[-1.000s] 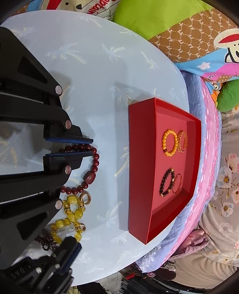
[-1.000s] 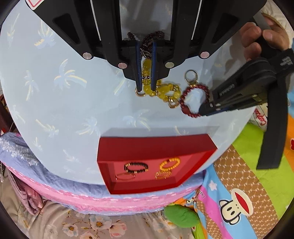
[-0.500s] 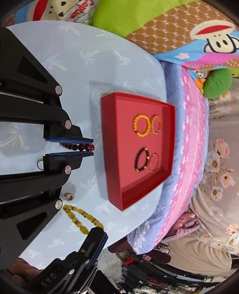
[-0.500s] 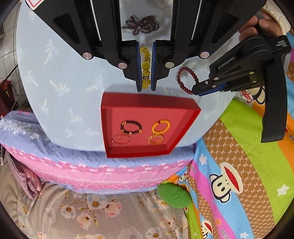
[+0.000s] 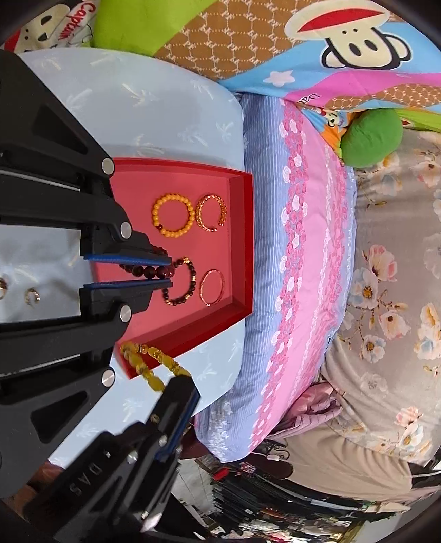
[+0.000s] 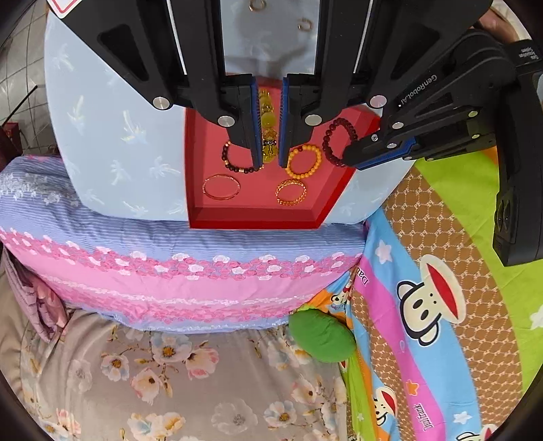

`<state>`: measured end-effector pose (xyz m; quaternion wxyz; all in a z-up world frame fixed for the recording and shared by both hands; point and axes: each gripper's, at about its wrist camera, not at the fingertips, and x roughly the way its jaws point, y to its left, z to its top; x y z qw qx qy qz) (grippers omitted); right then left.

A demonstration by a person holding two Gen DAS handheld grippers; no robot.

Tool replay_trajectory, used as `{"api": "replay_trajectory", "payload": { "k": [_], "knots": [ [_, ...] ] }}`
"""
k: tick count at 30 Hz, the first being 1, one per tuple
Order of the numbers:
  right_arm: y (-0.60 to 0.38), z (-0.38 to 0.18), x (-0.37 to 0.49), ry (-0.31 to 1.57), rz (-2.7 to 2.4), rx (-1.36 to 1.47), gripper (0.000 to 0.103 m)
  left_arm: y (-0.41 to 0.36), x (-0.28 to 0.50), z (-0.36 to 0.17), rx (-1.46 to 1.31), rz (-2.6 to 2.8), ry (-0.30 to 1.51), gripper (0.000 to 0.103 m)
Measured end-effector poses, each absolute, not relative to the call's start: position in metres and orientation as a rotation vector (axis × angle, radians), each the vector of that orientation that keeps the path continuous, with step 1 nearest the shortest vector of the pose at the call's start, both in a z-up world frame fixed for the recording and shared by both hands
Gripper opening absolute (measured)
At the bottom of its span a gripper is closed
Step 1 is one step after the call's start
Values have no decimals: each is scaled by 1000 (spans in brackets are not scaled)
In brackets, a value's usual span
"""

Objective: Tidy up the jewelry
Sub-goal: 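Carry both bracelets into the red box and open both grippers, then withdraw both grippers toward the garnet strand, ring and earrings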

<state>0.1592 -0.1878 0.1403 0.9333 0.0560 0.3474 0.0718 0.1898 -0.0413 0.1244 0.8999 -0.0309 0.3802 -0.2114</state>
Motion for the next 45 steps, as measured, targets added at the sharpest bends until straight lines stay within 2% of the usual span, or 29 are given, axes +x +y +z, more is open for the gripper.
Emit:
{"api": "replay_trajectory", "payload": {
  "k": [6, 13, 19, 20, 21, 22, 23, 27, 36, 39, 45],
  "knots": [
    [-185, 104, 197, 788, 162, 162, 9, -40, 224, 92, -155, -465, 857, 8],
    [-202, 46, 221, 907, 83, 171, 9, -32, 247, 38, -96, -369, 944, 8],
    [-210, 37, 219, 904, 23, 134, 12, -27, 248, 29, -36, -282, 919, 9],
    [-208, 38, 217, 899, 19, 120, 14, -28, 246, 30, -29, -271, 910, 16],
    [-207, 39, 215, 891, 14, 109, 20, -29, 244, 32, -20, -255, 899, 24],
    [-205, 40, 213, 882, 10, 100, 25, -30, 241, 35, -11, -236, 883, 40],
    [-203, 42, 209, 868, 5, 87, 34, -31, 239, 37, -4, -226, 865, 44],
    [-196, 53, 194, 816, -3, 36, 40, -33, 227, 46, 33, -220, 830, 44],
    [-195, 64, 144, 804, 26, 89, 41, -26, 178, 55, 55, -202, 815, 44],
    [-196, 60, 121, 815, 22, 102, 41, -25, 154, 51, 77, -182, 813, 48],
    [-199, 46, 73, 849, 8, 106, 41, -16, 116, 35, 46, -181, 857, 48]
  ]
}}
